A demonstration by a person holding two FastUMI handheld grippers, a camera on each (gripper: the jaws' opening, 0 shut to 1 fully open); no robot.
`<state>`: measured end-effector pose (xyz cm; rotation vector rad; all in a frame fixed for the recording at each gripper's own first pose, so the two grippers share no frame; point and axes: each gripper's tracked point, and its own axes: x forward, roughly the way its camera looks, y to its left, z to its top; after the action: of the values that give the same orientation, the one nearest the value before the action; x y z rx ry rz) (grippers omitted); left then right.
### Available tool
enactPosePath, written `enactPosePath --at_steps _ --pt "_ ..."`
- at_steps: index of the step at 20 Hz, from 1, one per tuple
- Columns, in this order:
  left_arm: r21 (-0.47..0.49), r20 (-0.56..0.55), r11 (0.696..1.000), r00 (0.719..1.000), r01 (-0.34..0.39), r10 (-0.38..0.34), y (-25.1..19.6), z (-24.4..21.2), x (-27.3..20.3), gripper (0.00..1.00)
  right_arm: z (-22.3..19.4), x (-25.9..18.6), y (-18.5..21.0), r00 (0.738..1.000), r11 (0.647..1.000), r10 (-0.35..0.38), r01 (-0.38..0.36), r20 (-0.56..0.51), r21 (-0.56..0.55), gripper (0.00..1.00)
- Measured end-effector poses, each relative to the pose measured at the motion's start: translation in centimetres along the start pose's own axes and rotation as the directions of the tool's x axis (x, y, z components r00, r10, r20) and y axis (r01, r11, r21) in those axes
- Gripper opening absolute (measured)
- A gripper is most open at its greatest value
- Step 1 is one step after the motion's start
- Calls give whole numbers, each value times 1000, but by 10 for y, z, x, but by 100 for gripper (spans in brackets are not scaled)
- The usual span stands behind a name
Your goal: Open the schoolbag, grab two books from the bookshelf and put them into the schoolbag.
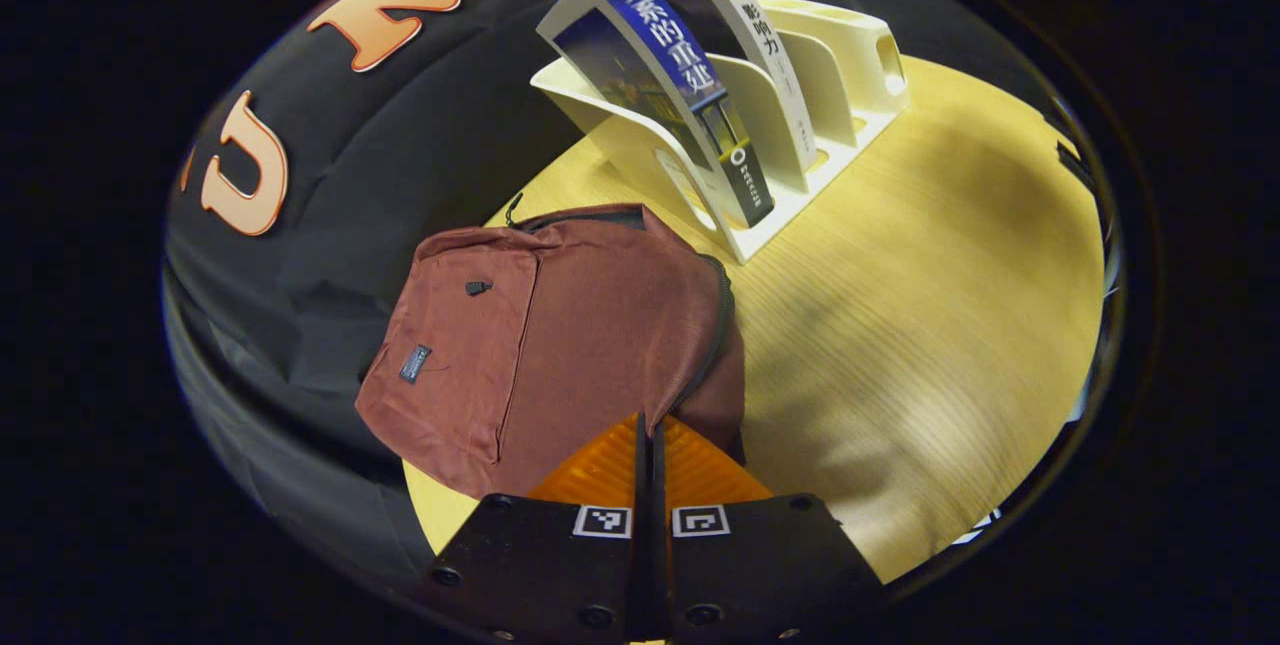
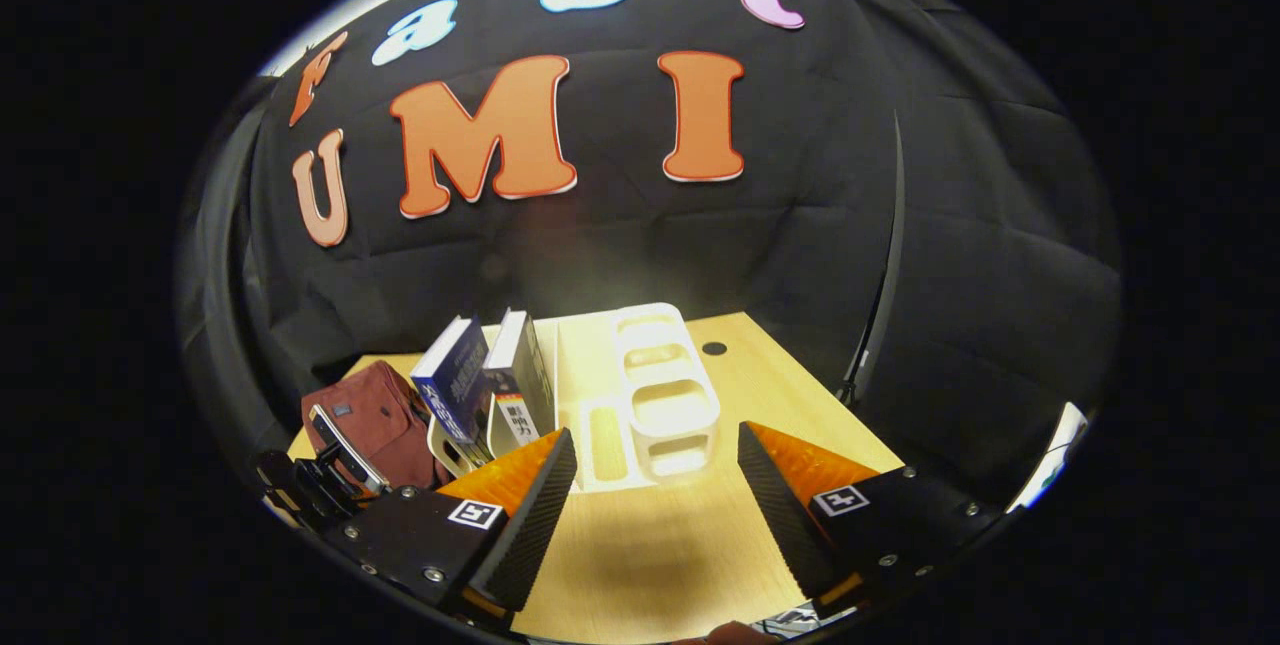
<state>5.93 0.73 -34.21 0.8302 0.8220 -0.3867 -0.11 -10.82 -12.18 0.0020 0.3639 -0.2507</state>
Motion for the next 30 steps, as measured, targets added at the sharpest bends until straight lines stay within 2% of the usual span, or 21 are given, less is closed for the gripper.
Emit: enactPosePath --at_steps 3,5,9,11,14,15,18,19,21,23,26,30 --pt "-46 47 998 998 54 -52 33 25 -30 1 -3 -14 31 999 998 44 -44 -5 50 96" --pt "-68 94 997 995 41 -35 69 44 -54 1 -1 -15 37 998 997 59 -58 -27 42 96" --pt "-123 159 992 987 18 2 132 71 -89 1 16 -17 65 982 987 156 -151 -104 59 96" --pt "-139 188 990 982 -9 35 160 81 -98 1 27 -18 84 967 979 204 -199 -155 47 96" --pt "-147 239 988 968 -37 72 192 97 -103 1 46 -12 126 919 956 283 -294 -274 3 96" --pt "-168 245 985 967 -24 66 196 102 -104 1 51 -9 137 898 950 282 -310 -338 -30 96" --pt "-228 242 973 969 17 40 204 102 -102 0 79 7 182 853 928 300 -365 -428 -79 96" --pt "-236 243 971 969 22 37 206 102 -101 1 84 12 200 830 912 315 -399 -459 -95 97" --pt "-239 248 970 968 32 30 206 100 -99 1 84 25 227 785 903 307 -419 -538 -96 97" --pt "-246 252 969 967 38 26 207 98 -98 1 84 50 247 755 904 276 -414 -595 -107 97" --pt "-272 262 961 965 53 21 207 94 -97 1 71 94 264 721 922 202 -369 -663 -120 97" --pt "-290 262 955 965 56 23 214 88 -92 1 35 144 268 656 947 121 -302 -745 -112 98"
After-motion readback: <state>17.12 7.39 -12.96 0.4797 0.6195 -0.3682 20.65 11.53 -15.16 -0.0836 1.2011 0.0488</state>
